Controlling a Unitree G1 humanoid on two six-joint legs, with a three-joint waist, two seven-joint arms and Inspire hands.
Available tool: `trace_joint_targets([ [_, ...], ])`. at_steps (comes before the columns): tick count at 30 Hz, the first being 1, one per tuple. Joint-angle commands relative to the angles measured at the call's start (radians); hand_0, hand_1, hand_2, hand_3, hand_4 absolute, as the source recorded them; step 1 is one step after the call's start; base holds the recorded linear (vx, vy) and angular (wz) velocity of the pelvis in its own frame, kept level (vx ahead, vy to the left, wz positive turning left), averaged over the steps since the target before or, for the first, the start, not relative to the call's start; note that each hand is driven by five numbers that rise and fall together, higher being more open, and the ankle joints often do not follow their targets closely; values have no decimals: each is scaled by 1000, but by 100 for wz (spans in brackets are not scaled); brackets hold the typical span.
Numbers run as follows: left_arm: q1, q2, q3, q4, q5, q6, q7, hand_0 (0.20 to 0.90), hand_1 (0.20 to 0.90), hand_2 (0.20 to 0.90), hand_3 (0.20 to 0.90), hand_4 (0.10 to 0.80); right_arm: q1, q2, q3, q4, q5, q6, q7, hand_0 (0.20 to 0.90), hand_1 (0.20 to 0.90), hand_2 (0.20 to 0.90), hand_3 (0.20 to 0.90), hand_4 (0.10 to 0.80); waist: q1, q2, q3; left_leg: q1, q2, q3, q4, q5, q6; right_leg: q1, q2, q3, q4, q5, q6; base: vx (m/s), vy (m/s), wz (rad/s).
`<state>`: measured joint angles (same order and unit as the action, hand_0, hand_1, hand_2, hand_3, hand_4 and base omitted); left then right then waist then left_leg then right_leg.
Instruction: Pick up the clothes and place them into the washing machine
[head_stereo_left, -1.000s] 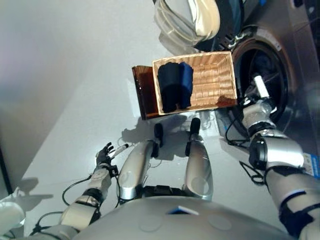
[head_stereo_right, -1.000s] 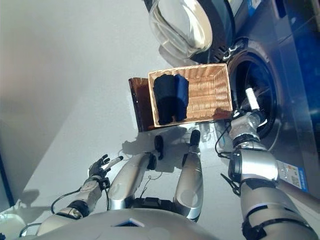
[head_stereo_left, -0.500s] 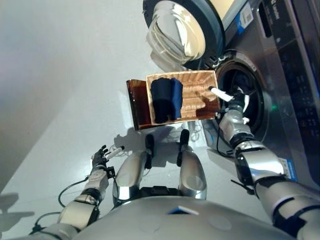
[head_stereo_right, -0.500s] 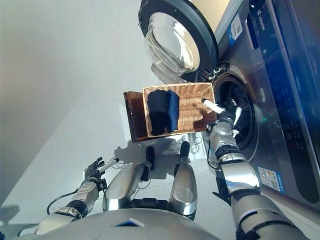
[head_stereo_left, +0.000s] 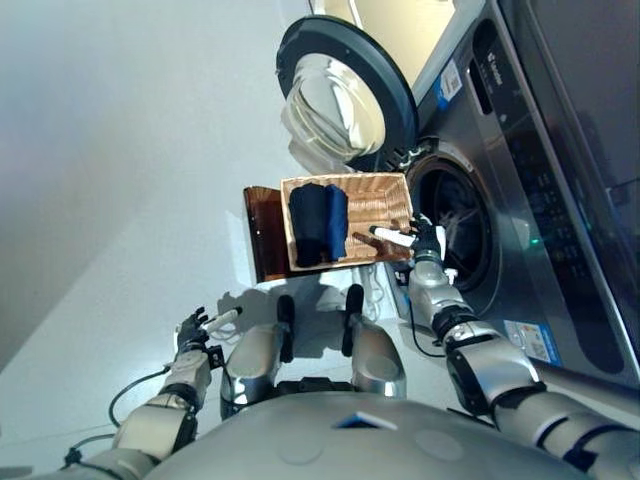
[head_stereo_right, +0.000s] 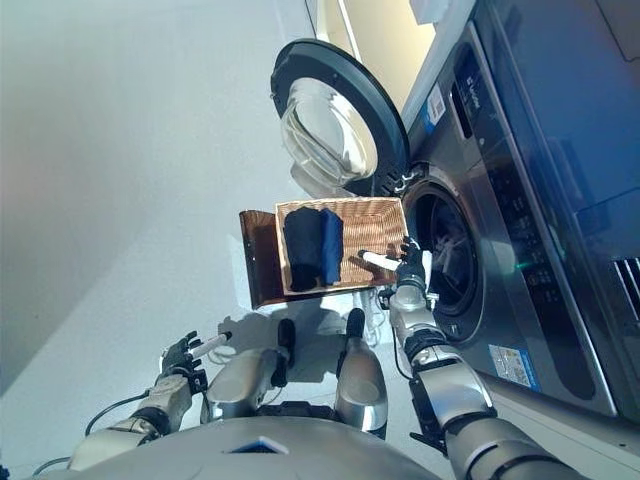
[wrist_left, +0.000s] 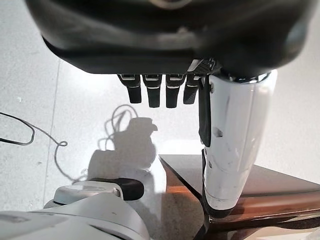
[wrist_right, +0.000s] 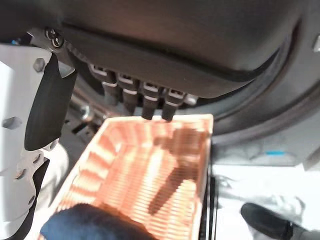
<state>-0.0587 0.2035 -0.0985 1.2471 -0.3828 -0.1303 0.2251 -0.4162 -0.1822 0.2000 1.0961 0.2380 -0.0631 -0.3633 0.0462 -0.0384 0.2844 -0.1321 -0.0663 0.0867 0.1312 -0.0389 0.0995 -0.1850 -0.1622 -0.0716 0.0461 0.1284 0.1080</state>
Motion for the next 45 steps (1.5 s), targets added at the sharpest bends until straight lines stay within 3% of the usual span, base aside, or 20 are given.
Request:
trace_joint_targets([
  [1,39,10,-18,44,30,-6,37,900,900,900,900,800,-70,-13,23,-69,-37,-42,-3,900,900,900,900,800,26,26,-49,-76,71,-42,-34,79,-115,-30,-13,-8,80,-59,8,0,0,0],
  [14,9,11,-35,35,23,1,60,900,900,900,900,800,-164,45,66,3,-25,-20,-32,900,900,900,900,800,39,41,-16,-126,69,-53,19,72,-114,-76,-9,-7,138,-78,-3,-15,-3,1],
  [22,-12,22,-62,-6,-15,-13,71,900,900,900,900,800,-294,34,98,15,-34,-11,-71,900,900,900,900,800,51,61,90,-285,71,-52,258,-2,-104,-220,8,20,325,-123,-37,-99,-4,8],
  [31,-24,22,-70,-13,-20,0,72,900,900,900,900,800,-362,27,85,62,-10,-14,-101,900,900,900,900,800,49,68,129,-416,75,-43,416,-58,-94,-353,9,27,491,-184,-60,-42,18,-9],
  [45,-27,18,-93,-50,-23,-8,79,900,900,900,900,800,-466,-37,61,156,8,-16,-143,900,900,900,900,800,51,83,166,-516,69,-52,499,-75,-95,-441,3,15,592,-229,-75,-28,-1,4],
])
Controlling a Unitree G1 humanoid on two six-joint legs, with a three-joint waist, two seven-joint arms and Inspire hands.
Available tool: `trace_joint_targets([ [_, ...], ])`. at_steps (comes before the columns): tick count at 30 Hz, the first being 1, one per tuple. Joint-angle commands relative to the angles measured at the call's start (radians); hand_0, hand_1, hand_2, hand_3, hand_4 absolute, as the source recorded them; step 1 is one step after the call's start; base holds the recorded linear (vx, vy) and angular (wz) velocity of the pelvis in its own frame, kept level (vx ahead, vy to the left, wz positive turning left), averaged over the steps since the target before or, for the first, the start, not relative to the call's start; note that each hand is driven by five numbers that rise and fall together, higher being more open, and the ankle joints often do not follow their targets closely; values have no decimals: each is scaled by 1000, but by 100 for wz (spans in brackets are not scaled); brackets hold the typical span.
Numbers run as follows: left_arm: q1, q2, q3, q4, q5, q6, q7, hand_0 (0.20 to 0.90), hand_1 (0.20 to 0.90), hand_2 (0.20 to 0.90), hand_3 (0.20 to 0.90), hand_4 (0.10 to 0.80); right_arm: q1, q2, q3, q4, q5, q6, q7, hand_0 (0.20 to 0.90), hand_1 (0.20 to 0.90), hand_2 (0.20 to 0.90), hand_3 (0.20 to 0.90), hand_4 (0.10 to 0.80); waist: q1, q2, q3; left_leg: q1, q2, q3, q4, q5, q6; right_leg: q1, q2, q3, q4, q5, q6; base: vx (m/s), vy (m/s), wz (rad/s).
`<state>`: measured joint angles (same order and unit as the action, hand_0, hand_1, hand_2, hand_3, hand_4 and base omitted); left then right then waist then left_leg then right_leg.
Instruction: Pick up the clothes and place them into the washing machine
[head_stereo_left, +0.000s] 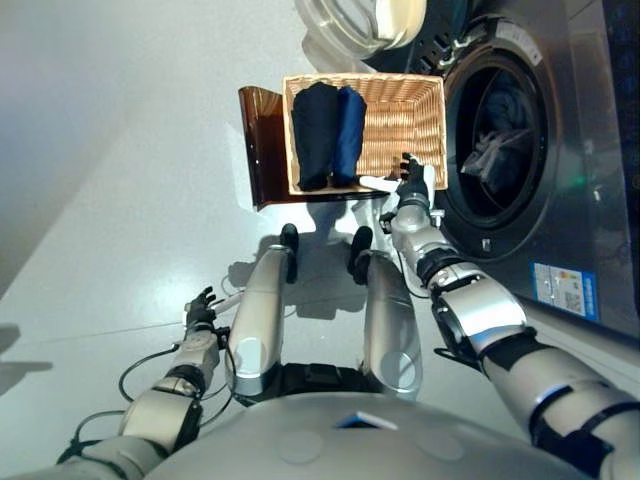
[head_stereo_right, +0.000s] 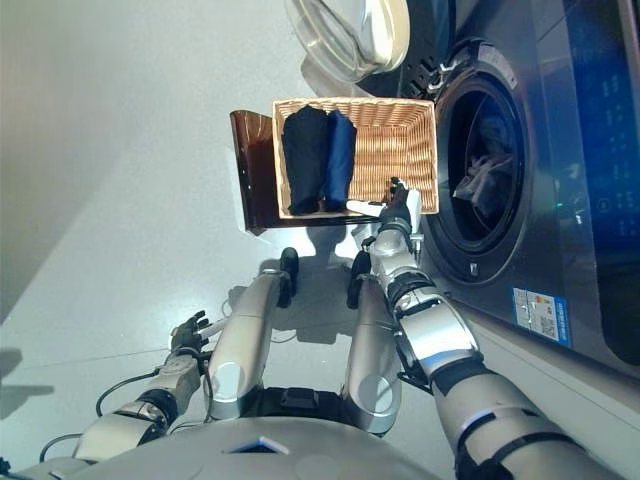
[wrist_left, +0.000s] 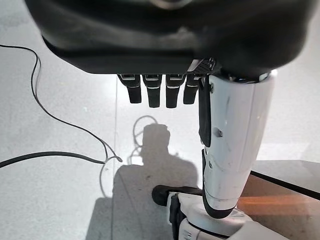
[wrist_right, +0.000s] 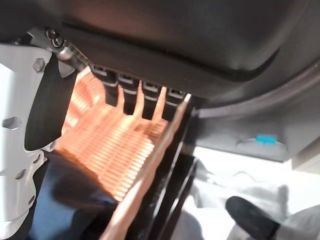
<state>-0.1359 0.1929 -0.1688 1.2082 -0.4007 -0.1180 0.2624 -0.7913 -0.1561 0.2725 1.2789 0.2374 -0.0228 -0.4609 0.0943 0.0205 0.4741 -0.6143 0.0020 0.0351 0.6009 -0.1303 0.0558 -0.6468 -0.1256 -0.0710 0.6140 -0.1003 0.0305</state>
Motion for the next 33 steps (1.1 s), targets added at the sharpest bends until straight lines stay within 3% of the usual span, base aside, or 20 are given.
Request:
trace_joint_targets([
  [1,50,30,-23,-10,-6,-20,40,900,900,900,900,800,-96,-70,-16,-20,10,-57,-46,900,900,900,900,800,4,25,-23,-36,0,-2,31,16,-51,18,-35,13,29,-3,1,3,-1,9],
  [12,58,37,-35,-20,-18,-28,35,900,900,900,900,800,-195,-128,-1,0,17,-63,-40,900,900,900,900,800,12,29,-7,-78,-6,-8,58,11,-47,-21,-38,9,59,-14,-2,-1,1,4],
  [13,58,36,-36,-20,-20,-27,35,900,900,900,900,800,-200,-129,4,1,18,-62,-39,900,900,900,900,800,14,30,-6,-72,-7,-12,76,-22,-51,-15,-35,14,77,-44,3,0,0,0],
  [15,57,34,-40,-24,-23,-27,32,900,900,900,900,800,-216,-133,8,3,18,-63,-36,900,900,900,900,800,15,31,-4,-89,-7,-9,66,8,-46,-31,-38,9,68,-17,-4,-9,-3,7],
  [16,62,32,-44,-36,-28,-29,32,900,900,900,900,800,-229,-136,16,8,16,-62,-31,900,900,900,900,800,18,33,0,-85,-9,-15,85,-25,-50,-29,-37,14,91,-49,2,68,-8,5],
  [33,64,33,-58,-68,-34,-31,21,900,900,900,900,800,-294,-121,47,45,31,-62,1,900,900,900,900,800,28,45,25,-142,-18,-18,124,-32,-42,-83,-40,15,133,-64,-3,4,0,0],
])
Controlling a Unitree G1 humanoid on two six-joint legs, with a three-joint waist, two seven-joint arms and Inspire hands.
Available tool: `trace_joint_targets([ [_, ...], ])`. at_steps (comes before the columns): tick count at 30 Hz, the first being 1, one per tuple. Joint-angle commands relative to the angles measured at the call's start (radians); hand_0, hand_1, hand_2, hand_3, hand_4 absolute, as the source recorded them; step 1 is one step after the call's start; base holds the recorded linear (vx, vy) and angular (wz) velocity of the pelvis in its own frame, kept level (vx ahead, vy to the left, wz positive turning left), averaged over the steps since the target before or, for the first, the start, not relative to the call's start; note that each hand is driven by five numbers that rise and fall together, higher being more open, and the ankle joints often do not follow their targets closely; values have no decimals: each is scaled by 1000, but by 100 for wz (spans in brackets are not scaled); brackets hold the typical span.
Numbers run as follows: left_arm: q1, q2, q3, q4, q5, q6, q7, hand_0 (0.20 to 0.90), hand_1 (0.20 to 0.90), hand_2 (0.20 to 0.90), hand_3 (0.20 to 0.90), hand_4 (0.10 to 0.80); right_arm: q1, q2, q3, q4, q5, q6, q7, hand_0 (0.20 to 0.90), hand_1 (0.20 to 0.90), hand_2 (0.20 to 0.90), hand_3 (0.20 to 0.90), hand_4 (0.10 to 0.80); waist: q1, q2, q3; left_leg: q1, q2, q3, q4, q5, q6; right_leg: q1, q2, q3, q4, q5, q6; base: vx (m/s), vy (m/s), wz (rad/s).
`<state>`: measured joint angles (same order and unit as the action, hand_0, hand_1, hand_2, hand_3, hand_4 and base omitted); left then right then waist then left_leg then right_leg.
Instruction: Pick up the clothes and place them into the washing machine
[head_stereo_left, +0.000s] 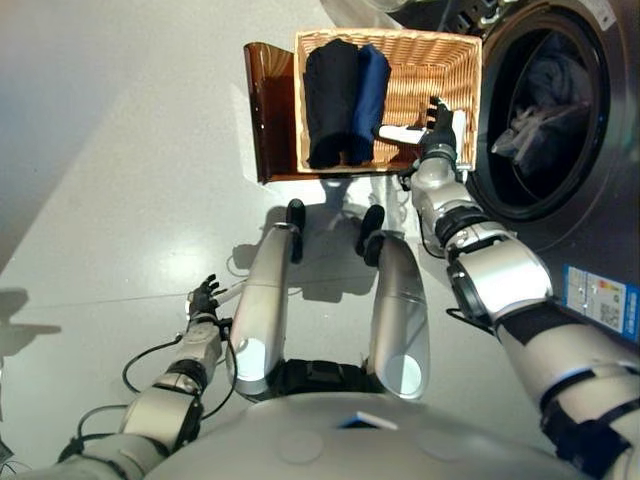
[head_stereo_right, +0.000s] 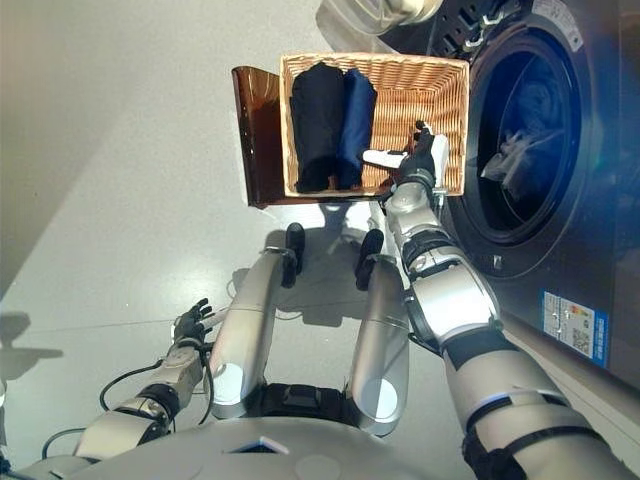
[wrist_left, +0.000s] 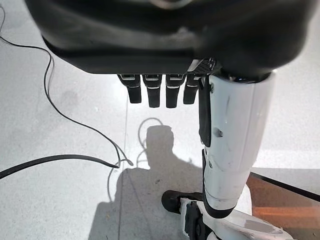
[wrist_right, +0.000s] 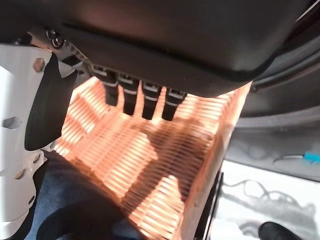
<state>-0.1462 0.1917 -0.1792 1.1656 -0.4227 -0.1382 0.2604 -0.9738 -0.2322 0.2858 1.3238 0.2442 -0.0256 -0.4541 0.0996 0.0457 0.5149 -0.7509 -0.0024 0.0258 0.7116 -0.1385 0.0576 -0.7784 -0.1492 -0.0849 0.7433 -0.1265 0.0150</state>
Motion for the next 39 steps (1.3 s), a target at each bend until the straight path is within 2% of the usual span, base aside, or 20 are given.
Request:
trace_joint_targets([
  [1,74,35,-48,-23,-10,-11,21,900,900,900,900,800,-114,-44,33,1,24,-60,-3,900,900,900,900,800,23,22,-14,-8,-13,-8,13,-23,-43,45,-18,29,5,-39,13,-1,15,3],
  [12,72,37,-52,-40,-21,-18,16,900,900,900,900,800,-121,-6,66,-31,18,-63,34,900,900,900,900,800,37,22,-8,-19,-20,-12,8,-18,-38,35,-21,25,5,-36,14,0,0,0],
  [38,77,44,-74,-63,-33,-15,1,900,900,900,900,800,-223,-8,106,-1,24,-56,61,900,900,900,900,800,68,36,5,-126,-37,-26,97,-41,-25,-59,-27,25,76,-60,6,-3,4,2],
  [39,77,44,-74,-63,-36,-14,1,900,900,900,900,800,-228,-8,107,-1,28,-56,64,812,812,812,812,737,70,36,5,-133,-37,-27,104,-44,-24,-66,-28,23,84,-65,5,0,0,0],
])
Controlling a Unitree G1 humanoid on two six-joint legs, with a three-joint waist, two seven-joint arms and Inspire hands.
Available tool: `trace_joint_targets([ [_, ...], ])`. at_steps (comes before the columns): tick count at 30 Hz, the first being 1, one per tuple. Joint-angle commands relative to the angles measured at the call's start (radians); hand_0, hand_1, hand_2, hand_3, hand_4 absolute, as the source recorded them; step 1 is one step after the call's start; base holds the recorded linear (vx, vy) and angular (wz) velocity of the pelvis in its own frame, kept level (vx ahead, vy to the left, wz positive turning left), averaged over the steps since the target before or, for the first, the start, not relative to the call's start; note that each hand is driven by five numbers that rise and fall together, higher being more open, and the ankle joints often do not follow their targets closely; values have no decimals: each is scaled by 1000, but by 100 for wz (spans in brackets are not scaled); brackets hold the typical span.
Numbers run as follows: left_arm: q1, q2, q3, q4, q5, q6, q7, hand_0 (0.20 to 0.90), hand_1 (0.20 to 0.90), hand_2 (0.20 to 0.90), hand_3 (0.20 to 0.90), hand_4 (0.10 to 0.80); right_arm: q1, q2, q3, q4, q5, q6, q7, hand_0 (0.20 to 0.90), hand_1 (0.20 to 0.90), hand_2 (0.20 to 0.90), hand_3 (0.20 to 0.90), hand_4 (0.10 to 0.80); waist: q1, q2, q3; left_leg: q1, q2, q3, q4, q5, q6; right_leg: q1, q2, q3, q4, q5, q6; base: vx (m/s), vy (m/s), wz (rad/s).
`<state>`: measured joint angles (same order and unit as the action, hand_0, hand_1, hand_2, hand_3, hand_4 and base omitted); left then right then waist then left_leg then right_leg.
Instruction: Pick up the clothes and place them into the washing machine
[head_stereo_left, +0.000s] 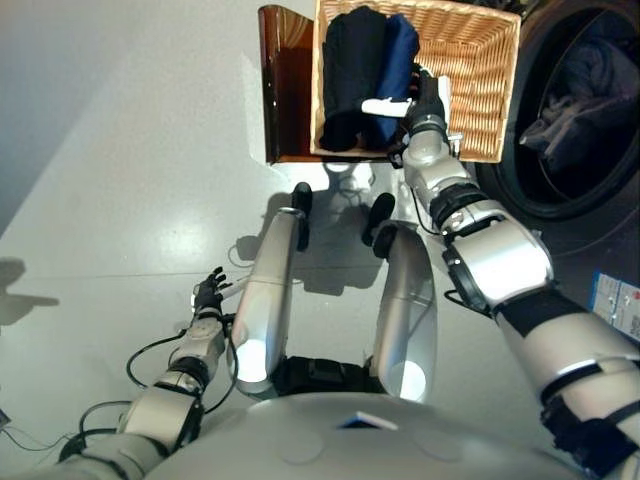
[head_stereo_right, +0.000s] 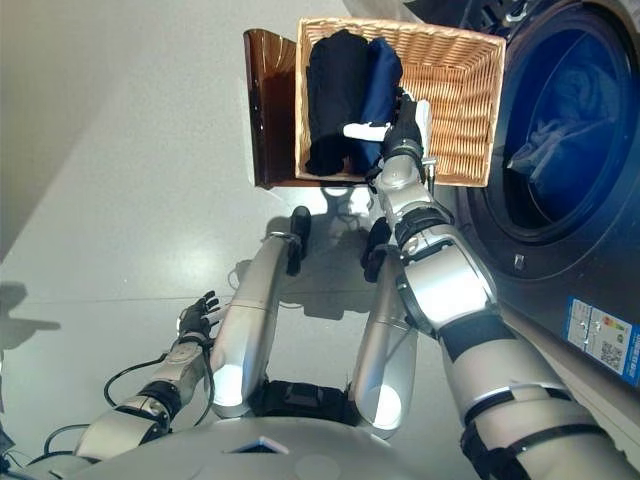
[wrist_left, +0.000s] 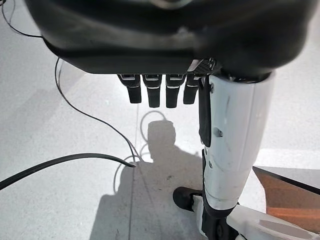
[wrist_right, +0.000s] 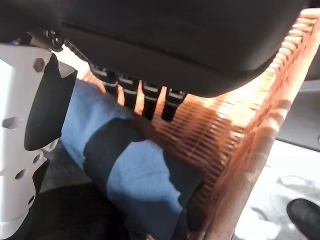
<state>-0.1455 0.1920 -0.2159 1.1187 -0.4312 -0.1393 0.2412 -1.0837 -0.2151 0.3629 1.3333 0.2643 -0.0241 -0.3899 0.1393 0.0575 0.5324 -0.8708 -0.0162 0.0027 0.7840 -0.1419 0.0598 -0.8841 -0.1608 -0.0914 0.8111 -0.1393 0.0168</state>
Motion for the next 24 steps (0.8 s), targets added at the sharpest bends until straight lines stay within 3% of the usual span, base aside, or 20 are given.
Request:
trace_joint_targets([
  [1,76,43,-39,-17,-30,-13,19,900,900,900,900,800,-124,-25,30,-14,12,-59,2,595,595,595,595,582,31,24,-13,-21,-23,-4,38,-41,-27,34,-16,30,20,-54,3,0,0,0],
  [3,77,42,-43,-21,-31,-13,19,900,900,900,900,800,-124,-27,31,-15,13,-60,5,475,475,475,475,496,29,23,-13,-28,-23,-4,41,-43,-27,27,-15,30,25,-58,1,0,0,0],
  [4,77,42,-44,-22,-30,-12,19,900,900,900,900,800,-125,-29,31,-15,15,-59,6,200,200,200,200,300,29,23,-13,-30,-23,-5,42,-43,-27,25,-16,29,26,-58,1,-1,5,4],
  [24,83,45,-34,0,-27,-5,19,900,900,900,900,800,-130,-25,13,12,15,-58,2,200,200,200,200,300,17,22,-13,-36,-19,4,55,-48,-26,8,-11,39,43,-58,-3,0,0,0],
])
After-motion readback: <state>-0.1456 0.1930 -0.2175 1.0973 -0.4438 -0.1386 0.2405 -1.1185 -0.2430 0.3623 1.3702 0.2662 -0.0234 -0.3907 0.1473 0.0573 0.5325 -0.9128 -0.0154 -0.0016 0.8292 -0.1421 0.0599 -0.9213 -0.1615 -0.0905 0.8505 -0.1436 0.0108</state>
